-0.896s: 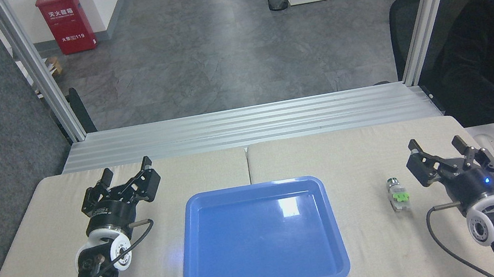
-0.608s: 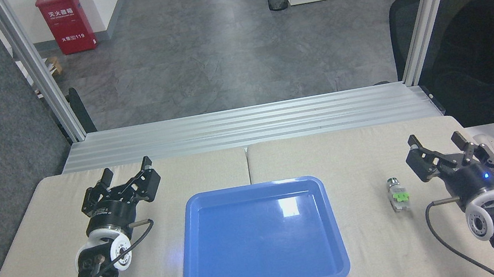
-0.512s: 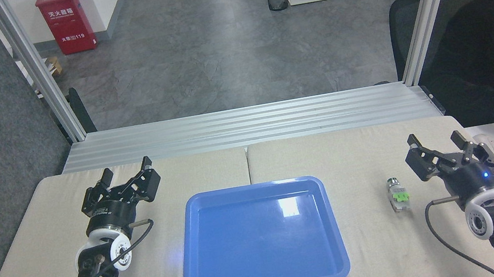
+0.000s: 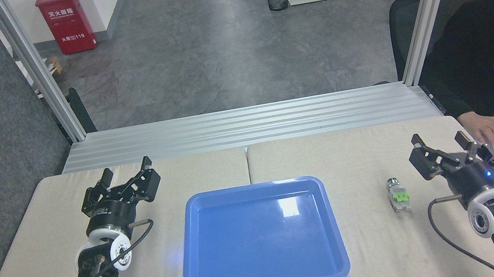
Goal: Pick up switch part and place in tray
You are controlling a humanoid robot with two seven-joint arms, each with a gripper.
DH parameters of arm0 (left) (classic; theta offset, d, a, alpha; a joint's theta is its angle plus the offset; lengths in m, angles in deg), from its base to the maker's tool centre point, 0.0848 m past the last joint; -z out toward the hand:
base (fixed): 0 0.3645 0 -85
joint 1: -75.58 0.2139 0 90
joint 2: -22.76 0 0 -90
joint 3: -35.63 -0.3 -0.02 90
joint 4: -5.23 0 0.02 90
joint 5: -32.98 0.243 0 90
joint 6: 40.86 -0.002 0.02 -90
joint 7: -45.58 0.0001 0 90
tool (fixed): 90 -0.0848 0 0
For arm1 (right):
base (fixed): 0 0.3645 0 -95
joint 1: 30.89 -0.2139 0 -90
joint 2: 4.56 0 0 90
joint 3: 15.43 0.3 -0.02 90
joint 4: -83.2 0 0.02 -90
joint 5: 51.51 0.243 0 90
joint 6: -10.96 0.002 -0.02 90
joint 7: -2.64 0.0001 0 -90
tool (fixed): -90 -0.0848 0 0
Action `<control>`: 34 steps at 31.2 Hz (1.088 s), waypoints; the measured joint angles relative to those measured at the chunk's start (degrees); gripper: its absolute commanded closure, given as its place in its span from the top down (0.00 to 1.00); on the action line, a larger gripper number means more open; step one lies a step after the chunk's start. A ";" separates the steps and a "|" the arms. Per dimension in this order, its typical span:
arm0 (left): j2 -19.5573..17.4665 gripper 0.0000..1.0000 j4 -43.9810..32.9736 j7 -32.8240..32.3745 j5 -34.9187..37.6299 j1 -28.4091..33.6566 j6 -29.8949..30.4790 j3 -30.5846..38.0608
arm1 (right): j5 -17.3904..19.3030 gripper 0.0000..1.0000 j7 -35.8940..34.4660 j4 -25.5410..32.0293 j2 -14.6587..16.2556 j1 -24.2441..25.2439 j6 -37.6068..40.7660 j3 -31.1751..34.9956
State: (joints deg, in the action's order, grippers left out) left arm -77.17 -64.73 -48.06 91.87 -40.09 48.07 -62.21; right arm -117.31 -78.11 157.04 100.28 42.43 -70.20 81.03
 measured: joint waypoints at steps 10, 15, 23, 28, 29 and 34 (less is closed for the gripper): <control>0.00 1.00 0.00 0.00 0.00 0.00 0.00 -0.01 | 0.38 0.99 -0.01 -0.64 0.36 -0.59 2.55 0.18; 0.00 1.00 0.00 0.00 0.00 0.00 0.00 0.00 | 0.62 0.99 -0.01 -0.78 1.19 -0.95 5.64 0.23; 0.00 1.00 0.00 0.00 0.00 0.00 0.00 0.00 | 3.00 0.99 0.10 -1.39 2.84 -2.50 8.53 1.20; 0.00 1.00 0.00 0.00 0.00 0.00 0.00 0.00 | 4.78 0.99 0.11 -1.89 3.32 -2.95 5.44 1.77; 0.00 1.00 0.00 0.00 0.00 0.00 0.00 0.00 | 5.02 0.99 0.09 -2.04 3.37 -3.02 4.46 1.84; 0.00 1.00 0.00 0.00 0.00 0.00 0.00 0.00 | 5.70 0.97 -0.07 -2.75 3.71 -3.33 1.59 1.81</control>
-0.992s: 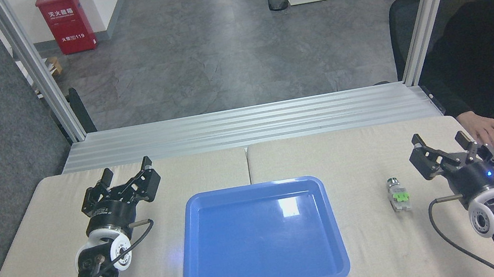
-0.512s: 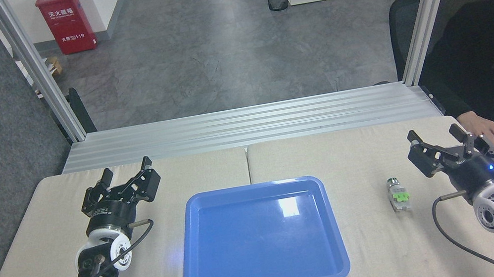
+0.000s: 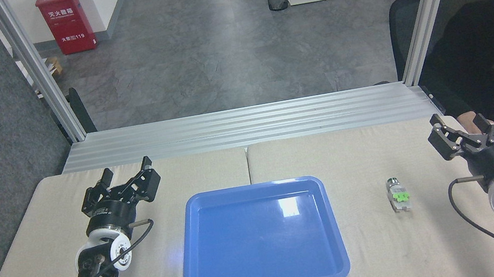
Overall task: Pick up switch part and place in tray
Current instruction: 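Lift the right gripper and lower it over the green switch part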
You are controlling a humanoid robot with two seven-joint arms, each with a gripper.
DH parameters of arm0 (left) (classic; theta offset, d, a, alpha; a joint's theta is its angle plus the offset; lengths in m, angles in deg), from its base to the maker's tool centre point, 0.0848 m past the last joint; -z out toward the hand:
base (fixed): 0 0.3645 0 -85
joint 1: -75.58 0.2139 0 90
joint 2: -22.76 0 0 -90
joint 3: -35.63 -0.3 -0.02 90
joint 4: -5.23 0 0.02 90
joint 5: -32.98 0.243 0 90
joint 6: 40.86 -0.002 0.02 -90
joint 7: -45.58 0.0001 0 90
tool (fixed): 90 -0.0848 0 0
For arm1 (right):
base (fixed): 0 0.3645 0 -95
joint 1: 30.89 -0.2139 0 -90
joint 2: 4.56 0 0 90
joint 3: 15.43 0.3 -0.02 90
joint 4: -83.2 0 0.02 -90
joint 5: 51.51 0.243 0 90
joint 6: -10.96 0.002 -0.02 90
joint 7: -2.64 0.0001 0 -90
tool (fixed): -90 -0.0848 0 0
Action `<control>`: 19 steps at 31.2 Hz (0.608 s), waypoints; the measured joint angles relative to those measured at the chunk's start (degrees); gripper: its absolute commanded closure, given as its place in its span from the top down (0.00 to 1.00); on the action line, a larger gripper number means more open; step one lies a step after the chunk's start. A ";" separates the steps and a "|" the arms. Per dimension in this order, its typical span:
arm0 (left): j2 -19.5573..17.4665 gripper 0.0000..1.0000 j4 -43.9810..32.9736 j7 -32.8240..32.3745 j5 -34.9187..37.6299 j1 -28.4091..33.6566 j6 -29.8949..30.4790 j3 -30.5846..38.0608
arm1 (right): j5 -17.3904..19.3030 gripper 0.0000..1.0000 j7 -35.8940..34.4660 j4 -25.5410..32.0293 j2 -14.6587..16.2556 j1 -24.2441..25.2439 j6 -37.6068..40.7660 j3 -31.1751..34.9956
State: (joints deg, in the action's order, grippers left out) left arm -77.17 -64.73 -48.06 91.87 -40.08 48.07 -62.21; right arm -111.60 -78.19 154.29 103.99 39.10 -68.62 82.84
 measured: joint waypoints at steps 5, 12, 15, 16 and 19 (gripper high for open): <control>0.00 1.00 0.00 0.00 0.00 0.00 0.00 0.00 | 0.24 0.93 -1.11 -0.52 0.67 -0.22 -0.75 -1.10; 0.00 1.00 0.00 0.00 0.00 0.00 0.01 -0.01 | -0.15 0.92 -6.26 -0.85 1.81 0.00 -1.13 -3.51; 0.00 1.00 0.00 0.00 0.00 0.00 0.01 -0.01 | -0.33 0.93 -7.18 -0.97 2.19 0.27 -1.14 -4.26; 0.00 1.00 0.00 0.00 0.00 0.00 0.01 -0.01 | -0.38 0.93 -7.36 -1.00 2.28 0.49 -1.14 -4.49; 0.00 1.00 0.00 0.00 0.00 0.00 0.01 -0.01 | -0.50 0.93 -7.76 -1.11 2.56 1.13 -1.15 -5.07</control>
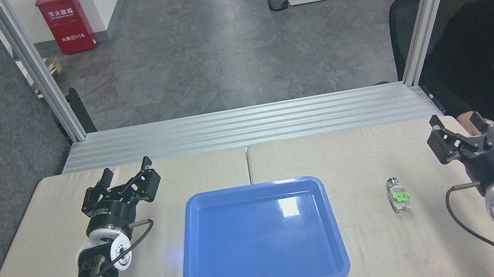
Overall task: Pick up switch part and place in tray
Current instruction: 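Lift the right gripper and lower it over the green switch part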
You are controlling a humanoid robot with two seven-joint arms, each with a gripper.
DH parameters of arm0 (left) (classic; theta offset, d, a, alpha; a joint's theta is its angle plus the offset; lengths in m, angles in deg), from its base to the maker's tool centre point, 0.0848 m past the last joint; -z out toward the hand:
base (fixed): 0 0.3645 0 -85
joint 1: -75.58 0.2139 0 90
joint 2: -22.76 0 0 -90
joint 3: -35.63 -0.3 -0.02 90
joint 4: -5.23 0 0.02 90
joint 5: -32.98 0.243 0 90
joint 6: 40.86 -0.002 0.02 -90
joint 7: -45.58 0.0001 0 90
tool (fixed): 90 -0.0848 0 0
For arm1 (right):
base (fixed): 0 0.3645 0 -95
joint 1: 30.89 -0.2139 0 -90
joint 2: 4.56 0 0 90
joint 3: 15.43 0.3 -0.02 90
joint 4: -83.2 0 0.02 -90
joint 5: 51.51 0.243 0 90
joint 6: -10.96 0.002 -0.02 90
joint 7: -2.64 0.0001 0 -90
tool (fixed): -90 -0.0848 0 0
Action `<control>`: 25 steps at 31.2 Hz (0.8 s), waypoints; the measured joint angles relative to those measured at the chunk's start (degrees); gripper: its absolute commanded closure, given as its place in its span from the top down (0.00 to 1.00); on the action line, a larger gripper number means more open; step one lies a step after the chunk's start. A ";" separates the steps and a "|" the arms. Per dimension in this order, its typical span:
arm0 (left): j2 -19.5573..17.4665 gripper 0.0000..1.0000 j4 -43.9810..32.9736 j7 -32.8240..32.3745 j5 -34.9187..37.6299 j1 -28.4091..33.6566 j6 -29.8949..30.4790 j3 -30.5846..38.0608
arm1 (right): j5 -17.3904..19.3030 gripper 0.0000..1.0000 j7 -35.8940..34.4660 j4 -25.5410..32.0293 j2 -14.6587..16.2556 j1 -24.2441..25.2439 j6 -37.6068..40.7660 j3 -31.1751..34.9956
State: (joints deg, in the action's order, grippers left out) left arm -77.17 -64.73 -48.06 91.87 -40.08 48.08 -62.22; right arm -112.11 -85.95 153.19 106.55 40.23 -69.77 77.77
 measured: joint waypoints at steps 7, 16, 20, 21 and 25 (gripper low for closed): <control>0.00 1.00 0.00 0.00 0.00 0.00 0.00 0.00 | -0.20 0.93 -0.22 -0.70 0.32 1.65 -0.05 -1.41; 0.00 1.00 0.00 0.00 0.00 0.00 0.00 0.00 | -0.30 0.91 0.14 -3.62 0.41 2.58 -0.53 -5.90; 0.00 1.00 0.00 0.00 0.00 0.00 0.00 0.01 | -0.47 0.90 0.24 -5.40 -0.41 2.45 -1.56 -8.06; 0.00 1.00 0.00 0.00 0.00 0.00 0.00 0.01 | -0.56 0.90 0.25 -5.90 -0.63 2.30 -2.09 -8.71; 0.00 1.00 0.00 0.00 0.00 0.00 0.00 0.01 | -0.82 0.90 0.28 -7.49 -1.42 2.01 -4.20 -11.04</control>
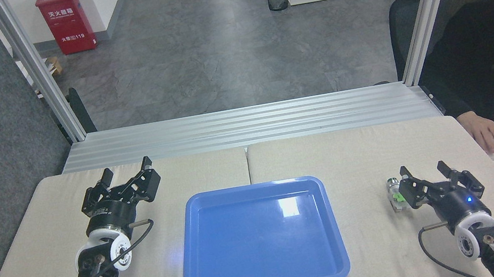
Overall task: Pick up switch part and place in tray
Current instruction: 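Lift the right gripper and lower it over the green switch part, then close the right gripper on the green switch part and lift it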
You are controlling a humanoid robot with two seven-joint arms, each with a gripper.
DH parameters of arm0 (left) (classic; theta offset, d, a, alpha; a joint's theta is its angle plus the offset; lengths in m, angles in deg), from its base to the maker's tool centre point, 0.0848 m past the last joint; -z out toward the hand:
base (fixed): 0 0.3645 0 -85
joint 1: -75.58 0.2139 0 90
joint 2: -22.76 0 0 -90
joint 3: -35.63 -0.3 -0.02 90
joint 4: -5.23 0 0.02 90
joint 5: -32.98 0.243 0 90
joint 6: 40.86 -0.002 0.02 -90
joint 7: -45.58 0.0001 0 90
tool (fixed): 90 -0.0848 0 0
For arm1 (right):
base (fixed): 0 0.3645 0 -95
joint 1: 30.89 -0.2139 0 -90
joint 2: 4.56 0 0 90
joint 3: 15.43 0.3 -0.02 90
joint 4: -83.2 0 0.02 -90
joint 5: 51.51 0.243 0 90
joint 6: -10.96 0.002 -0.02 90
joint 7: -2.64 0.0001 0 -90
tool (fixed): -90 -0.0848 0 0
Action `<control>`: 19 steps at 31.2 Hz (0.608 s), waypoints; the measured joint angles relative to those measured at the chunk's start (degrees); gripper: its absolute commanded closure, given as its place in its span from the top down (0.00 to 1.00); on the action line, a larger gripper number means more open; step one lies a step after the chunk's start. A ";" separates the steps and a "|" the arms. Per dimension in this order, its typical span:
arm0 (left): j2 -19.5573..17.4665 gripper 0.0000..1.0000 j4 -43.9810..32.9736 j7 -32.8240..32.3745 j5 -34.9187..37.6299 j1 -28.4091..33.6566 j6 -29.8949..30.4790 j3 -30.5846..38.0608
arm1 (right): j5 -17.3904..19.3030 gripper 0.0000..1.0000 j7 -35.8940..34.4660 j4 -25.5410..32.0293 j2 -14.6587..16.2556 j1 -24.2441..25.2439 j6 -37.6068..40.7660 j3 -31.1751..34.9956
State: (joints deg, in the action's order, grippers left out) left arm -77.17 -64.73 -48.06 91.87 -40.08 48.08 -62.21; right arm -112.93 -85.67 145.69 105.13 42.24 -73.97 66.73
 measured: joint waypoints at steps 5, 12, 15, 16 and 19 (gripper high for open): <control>0.00 1.00 0.00 0.00 0.00 0.00 0.00 0.00 | -0.19 0.89 0.02 -1.88 -0.83 -0.30 -2.08 -2.37; 0.00 1.00 0.00 0.00 0.00 0.00 0.00 0.00 | -0.35 0.79 0.02 -4.97 -2.55 -1.10 -3.04 -4.82; 0.00 1.00 0.00 0.00 0.00 0.00 0.00 0.00 | -0.41 0.73 0.09 -6.32 -3.13 -1.62 -3.17 -5.76; 0.00 1.00 0.00 0.00 0.00 0.00 0.00 0.00 | -0.43 0.70 0.12 -6.75 -3.30 -1.76 -3.20 -6.03; 0.00 1.00 0.00 0.00 0.00 0.00 0.00 0.00 | -0.45 0.65 0.24 -7.91 -3.76 -2.14 -3.24 -6.74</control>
State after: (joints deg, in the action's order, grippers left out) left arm -77.17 -64.73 -48.06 91.87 -40.09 48.08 -62.21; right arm -113.38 -85.43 137.78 101.37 40.11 -77.20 59.99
